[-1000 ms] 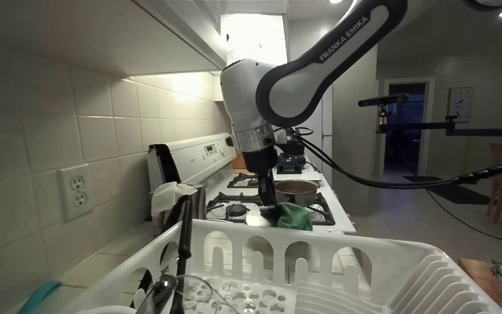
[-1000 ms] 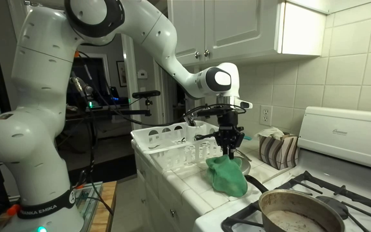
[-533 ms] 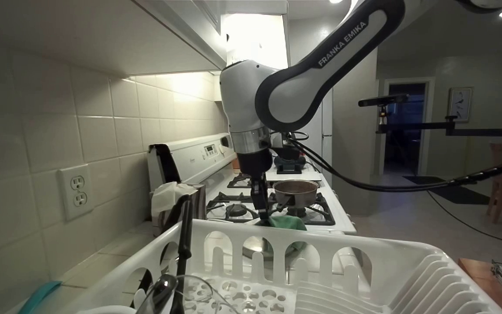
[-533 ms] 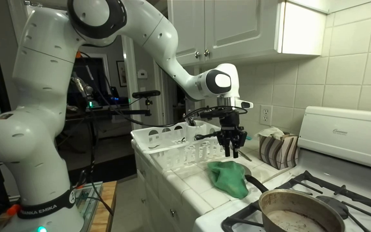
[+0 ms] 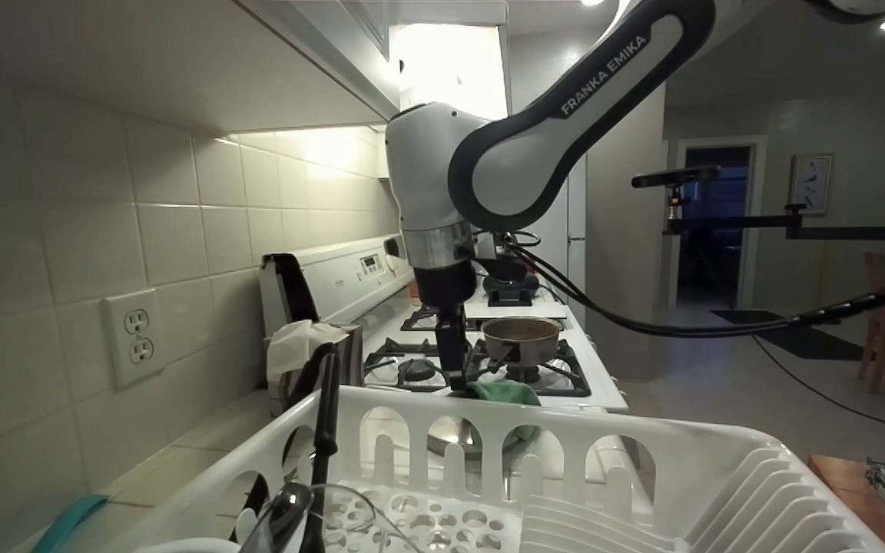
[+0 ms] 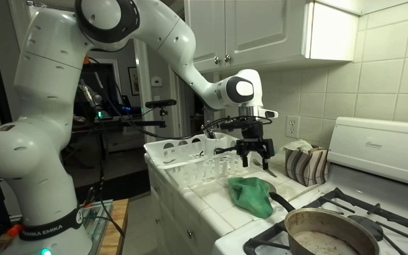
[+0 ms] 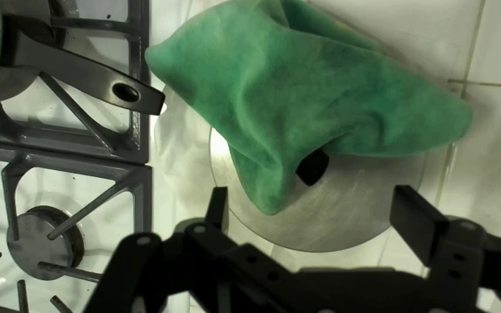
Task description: Uncover the pot and put the green cloth inside
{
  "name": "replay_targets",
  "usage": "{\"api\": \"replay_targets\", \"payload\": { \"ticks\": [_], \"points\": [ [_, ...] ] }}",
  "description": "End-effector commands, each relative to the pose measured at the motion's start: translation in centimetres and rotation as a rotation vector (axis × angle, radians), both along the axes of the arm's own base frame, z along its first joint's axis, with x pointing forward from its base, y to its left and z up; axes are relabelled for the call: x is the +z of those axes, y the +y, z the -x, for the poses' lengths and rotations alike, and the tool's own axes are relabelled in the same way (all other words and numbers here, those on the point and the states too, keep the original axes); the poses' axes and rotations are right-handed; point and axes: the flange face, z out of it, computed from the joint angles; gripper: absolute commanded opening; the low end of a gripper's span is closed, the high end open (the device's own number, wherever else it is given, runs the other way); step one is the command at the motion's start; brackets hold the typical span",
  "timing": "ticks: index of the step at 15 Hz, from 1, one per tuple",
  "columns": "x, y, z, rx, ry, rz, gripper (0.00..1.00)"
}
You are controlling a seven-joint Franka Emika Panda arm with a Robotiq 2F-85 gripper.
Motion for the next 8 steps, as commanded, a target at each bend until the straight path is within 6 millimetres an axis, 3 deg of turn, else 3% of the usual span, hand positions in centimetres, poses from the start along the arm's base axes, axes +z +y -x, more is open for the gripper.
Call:
{"api": "replay_targets", "payload": {
  "ticks": [1, 8],
  "points": [
    [-0.6, 0.6, 0.9, 0.013, 0.007, -0.011, 1.00],
    [-4.0, -0.4, 3.4, -0.041, 0.063, -0.025, 1.00]
  ]
}}
